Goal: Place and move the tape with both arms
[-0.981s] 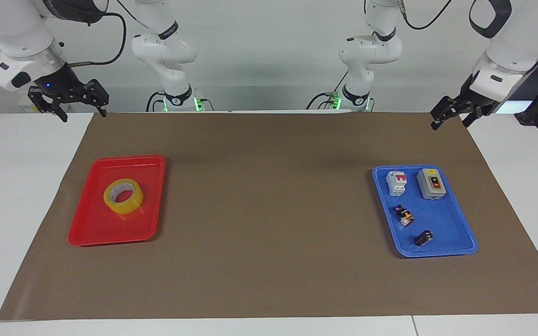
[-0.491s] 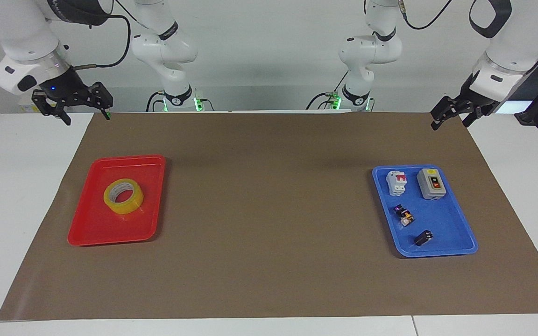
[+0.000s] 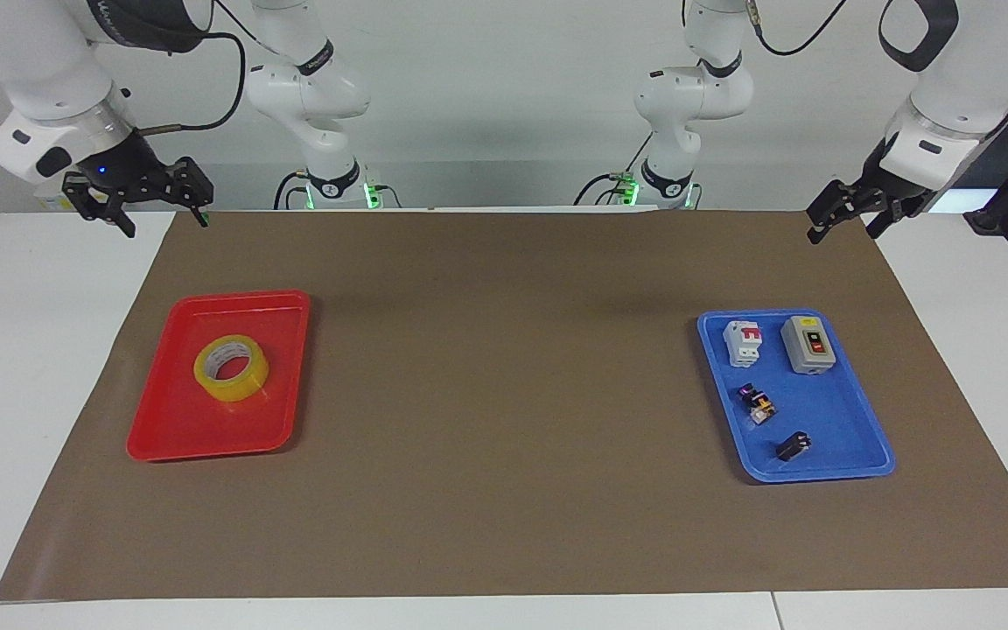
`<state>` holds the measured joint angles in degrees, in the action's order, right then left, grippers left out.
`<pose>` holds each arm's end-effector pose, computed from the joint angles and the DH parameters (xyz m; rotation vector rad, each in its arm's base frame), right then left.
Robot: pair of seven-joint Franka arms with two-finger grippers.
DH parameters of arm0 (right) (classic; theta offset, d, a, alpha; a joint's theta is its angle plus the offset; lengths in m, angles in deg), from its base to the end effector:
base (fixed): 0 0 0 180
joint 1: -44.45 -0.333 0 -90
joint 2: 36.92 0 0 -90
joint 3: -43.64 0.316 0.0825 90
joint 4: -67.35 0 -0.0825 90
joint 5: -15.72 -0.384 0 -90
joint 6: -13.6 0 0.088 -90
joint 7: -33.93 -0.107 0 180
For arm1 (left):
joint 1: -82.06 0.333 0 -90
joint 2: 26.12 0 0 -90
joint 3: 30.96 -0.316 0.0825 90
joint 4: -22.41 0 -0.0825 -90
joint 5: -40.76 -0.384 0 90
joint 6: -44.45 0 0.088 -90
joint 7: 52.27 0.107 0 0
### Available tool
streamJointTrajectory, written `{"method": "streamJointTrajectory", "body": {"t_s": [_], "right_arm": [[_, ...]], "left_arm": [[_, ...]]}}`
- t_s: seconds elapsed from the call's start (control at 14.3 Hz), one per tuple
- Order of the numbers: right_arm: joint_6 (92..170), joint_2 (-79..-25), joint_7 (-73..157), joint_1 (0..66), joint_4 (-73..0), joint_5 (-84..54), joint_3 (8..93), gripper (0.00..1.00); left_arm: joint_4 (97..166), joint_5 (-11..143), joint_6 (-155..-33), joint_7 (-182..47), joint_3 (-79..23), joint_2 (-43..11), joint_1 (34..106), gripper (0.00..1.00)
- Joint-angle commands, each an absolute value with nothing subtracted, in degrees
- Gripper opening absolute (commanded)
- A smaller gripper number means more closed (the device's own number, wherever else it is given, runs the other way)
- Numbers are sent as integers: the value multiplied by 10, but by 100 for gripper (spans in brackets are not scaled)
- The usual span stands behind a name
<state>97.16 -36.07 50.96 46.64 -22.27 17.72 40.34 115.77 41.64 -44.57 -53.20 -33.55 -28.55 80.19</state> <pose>0.5350 -0.0557 0.6264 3.1070 0.3104 -0.1497 0.5387 0.0056 0.6186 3.1236 0.0449 -0.0522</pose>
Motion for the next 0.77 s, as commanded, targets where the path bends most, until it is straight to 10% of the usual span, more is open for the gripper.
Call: {"method": "streamJointTrajectory", "body": {"t_s": [0.0,0.7], "right_arm": [[976,-359,504,460,-225,177,403,100],[981,-360,481,460,-217,177,399,100]], "left_arm": [[1172,426,-442,-526,-336,-301,806,100],[1172,426,-442,-526,-336,-301,806,100]]}}
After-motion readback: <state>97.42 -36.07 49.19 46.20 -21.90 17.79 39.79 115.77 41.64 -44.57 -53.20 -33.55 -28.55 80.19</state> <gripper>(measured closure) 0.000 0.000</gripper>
